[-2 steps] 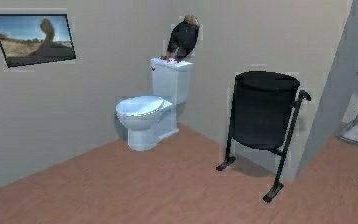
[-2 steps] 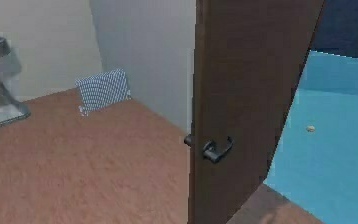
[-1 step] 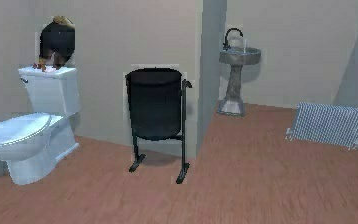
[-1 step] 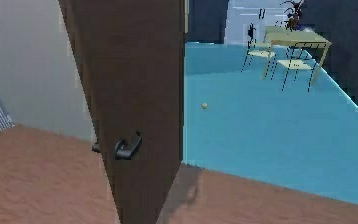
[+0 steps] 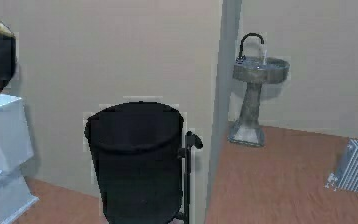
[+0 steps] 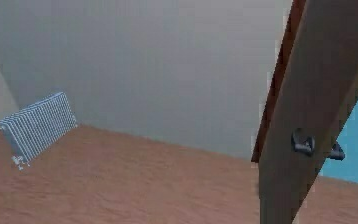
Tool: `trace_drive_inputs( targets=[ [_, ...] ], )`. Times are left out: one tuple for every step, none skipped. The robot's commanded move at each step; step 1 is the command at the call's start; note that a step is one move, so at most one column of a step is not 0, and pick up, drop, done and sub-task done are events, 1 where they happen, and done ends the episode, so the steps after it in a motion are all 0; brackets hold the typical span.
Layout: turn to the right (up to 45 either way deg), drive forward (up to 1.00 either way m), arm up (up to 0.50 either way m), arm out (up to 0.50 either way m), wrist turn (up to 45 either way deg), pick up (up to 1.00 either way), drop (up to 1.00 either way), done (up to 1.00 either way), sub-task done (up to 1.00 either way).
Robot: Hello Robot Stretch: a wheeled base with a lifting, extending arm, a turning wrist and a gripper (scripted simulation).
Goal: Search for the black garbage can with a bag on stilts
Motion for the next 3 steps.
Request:
trace_drive_inputs(
  targets=[
    [45.0, 0.0, 0.0, 0.0, 0.0, 0.0, 0.0, 0.0, 0.0],
    [45.0, 0.0, 0.0, 0.0, 0.0, 0.0, 0.0, 0.0, 0.0],
    [9.0, 0.0, 0.0, 0.0, 0.0, 0.0, 0.0, 0.0, 0.0]
  ],
)
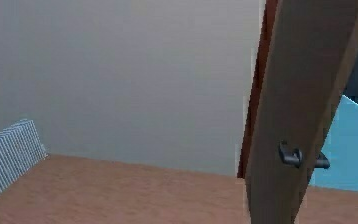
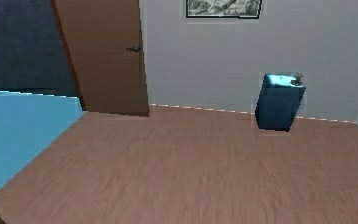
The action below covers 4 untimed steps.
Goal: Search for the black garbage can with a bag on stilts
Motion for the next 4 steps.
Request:
trace_drive_inputs(
  targets=[
    [0.0, 0.3, 0.0, 0.0, 0.0, 0.0, 0.0, 0.0, 0.0],
    [-45.0, 0.0, 0.0, 0.0, 0.0, 0.0, 0.0, 0.0, 0.0],
    [-45.0, 0.0, 0.0, 0.0, 0.0, 0.0, 0.0, 0.0, 0.0],
    [-33.0, 0.0, 0.0, 0.0, 0.0, 0.0, 0.0, 0.0, 0.0]
  ],
)
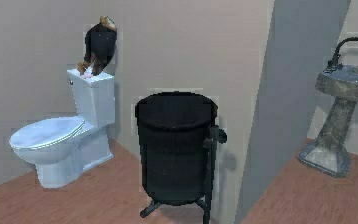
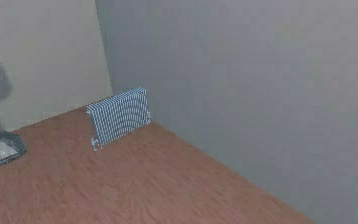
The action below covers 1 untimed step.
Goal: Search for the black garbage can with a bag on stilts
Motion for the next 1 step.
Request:
trace_drive_inputs(
  targets=[
    [0.0, 0.0, 0.0, 0.0, 0.0, 0.0, 0.0, 1.0, 0.0]
  ],
)
